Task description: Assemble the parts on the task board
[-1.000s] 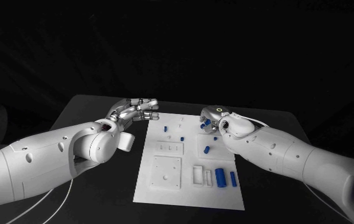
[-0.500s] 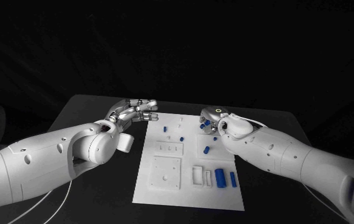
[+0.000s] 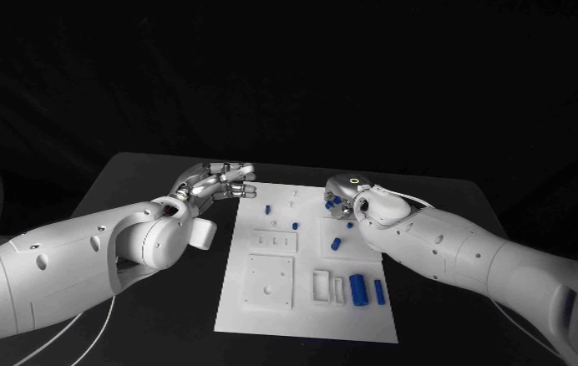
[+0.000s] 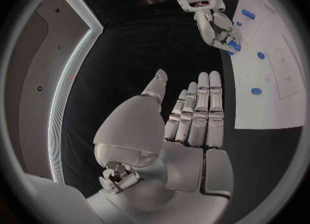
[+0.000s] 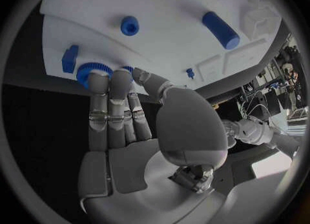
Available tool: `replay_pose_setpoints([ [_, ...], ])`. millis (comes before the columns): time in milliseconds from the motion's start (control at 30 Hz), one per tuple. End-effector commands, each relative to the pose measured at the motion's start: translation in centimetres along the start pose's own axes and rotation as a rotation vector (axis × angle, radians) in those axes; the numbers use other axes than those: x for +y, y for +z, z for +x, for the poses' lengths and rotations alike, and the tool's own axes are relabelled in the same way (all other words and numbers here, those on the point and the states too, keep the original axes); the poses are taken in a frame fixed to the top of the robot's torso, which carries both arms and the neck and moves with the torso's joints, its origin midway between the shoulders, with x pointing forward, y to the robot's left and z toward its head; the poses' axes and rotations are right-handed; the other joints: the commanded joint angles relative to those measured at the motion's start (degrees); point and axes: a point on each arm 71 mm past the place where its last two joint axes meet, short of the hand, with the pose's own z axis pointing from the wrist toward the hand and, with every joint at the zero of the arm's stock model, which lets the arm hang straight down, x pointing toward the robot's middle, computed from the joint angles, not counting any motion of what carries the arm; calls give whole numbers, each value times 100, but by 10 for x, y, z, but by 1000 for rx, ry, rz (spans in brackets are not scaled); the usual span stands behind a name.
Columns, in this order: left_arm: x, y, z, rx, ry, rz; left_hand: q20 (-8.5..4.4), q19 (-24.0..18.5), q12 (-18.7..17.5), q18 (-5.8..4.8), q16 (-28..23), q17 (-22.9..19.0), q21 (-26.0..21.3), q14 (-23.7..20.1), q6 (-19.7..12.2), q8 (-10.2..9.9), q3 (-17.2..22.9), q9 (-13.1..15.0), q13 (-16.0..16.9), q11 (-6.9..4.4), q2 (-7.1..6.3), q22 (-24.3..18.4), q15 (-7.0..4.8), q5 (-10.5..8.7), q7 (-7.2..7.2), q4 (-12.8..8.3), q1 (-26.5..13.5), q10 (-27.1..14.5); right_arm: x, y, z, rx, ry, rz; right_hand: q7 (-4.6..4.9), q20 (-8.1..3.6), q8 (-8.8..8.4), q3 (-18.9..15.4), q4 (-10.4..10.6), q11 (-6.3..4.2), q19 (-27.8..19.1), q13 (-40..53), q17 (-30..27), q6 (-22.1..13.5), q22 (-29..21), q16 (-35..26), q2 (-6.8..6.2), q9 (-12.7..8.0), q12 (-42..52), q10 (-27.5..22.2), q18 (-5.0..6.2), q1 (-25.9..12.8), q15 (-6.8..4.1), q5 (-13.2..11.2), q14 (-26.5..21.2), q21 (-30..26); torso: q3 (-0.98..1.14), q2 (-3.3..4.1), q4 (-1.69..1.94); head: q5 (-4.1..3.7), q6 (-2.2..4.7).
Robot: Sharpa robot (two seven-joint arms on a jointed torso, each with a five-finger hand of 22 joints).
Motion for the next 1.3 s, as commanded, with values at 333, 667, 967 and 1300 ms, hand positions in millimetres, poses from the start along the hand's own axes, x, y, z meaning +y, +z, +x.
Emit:
replay_pose_setpoints([
  [333, -1, 1, 1, 13, 0, 4, 21, -29, -25, 17, -3, -8, 37, -28, 44, -3, -6, 9, 6, 6, 29, -16, 15, 14, 0, -12, -19, -45, 1, 0, 1, 11, 5, -5, 6, -12, 23, 95, 34, -3, 70, 2, -23, 34, 75, 30, 77, 5, 17, 106, 38, -34, 16, -51, 9, -80, -21, 38, 11, -35, -48],
  [667, -1, 1, 1, 12, 1, 1, 10, -6, -25, 22, 23, -4, 62, 9, 39, -4, 4, 8, 6, 3, 34, -17, 3, 13, 0, -20, -17, -48, 0, 0, -2, -32, 13, -2, -26, -68, 42, 297, -38, -125, 89, 17, -14, 341, 236, 55, 226, 43, 28, 604, -12, 60, -53, -238, 13, 96, -19, 38, -6, -21, -57],
  [967, -1, 1, 0, 11, 1, 0, 12, -18, -25, 16, 19, -7, 63, -5, 49, -3, 6, 9, 6, 6, 32, -23, 7, 14, 0, -21, -21, -56, 2, 0, -6, -89, 10, 4, -136, -221, 29, 168, -226, -312, 93, 57, 26, 667, 541, 76, 306, 96, 34, 1306, -148, 183, -192, -314, 9, 469, -27, 45, -1, -16, -33],
  [1300, -1, 1, 0, 10, 1, 1, 15, -25, -25, 18, 15, -7, 66, -16, 47, -4, 9, 8, 6, 8, 28, -31, 10, 13, 1, -28, -20, -63, 8, -2, -12, -141, 22, -5, -132, -238, 26, 152, -286, -300, 89, 46, 27, 656, 569, 56, 293, 67, 29, 1286, -171, 223, -192, -317, 11, 503, -33, 52, -5, 10, 3],
])
